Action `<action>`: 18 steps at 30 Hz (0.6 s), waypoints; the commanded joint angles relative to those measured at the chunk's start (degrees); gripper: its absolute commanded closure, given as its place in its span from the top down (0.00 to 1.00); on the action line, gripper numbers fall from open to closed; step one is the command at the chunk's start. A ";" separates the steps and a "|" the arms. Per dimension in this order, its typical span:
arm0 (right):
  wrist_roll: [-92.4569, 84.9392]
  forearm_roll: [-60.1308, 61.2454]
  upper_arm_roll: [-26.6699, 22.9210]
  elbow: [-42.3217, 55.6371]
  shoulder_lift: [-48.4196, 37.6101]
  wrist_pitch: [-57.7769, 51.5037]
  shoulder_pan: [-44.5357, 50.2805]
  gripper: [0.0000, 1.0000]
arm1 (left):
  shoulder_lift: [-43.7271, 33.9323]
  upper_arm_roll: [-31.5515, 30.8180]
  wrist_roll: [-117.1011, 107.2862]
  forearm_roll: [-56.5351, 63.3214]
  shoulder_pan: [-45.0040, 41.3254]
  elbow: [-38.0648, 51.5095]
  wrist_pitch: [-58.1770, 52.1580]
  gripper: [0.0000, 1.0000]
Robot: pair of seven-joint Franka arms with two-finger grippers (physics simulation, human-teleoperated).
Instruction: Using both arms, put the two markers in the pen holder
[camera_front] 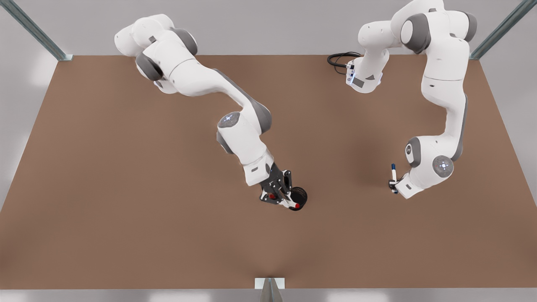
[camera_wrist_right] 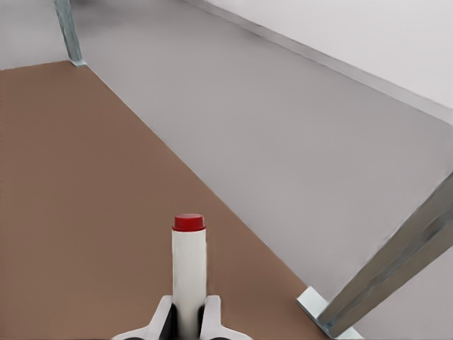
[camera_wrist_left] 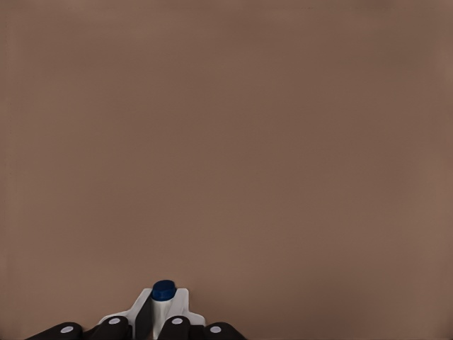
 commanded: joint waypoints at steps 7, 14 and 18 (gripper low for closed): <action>23.75 -0.53 -3.29 6.93 10.36 13.30 4.81 0.21 | -2.42 -1.05 1.24 -5.59 -0.17 5.03 -8.90 0.21; 23.75 -0.44 -4.43 8.60 15.81 30.26 5.87 0.21 | -1.81 -1.05 1.33 -5.50 -0.08 6.00 -8.90 0.21; 23.40 -0.62 -4.61 8.60 18.01 34.57 6.22 0.21 | -1.28 -0.97 1.33 -5.50 -0.08 6.00 -8.90 0.21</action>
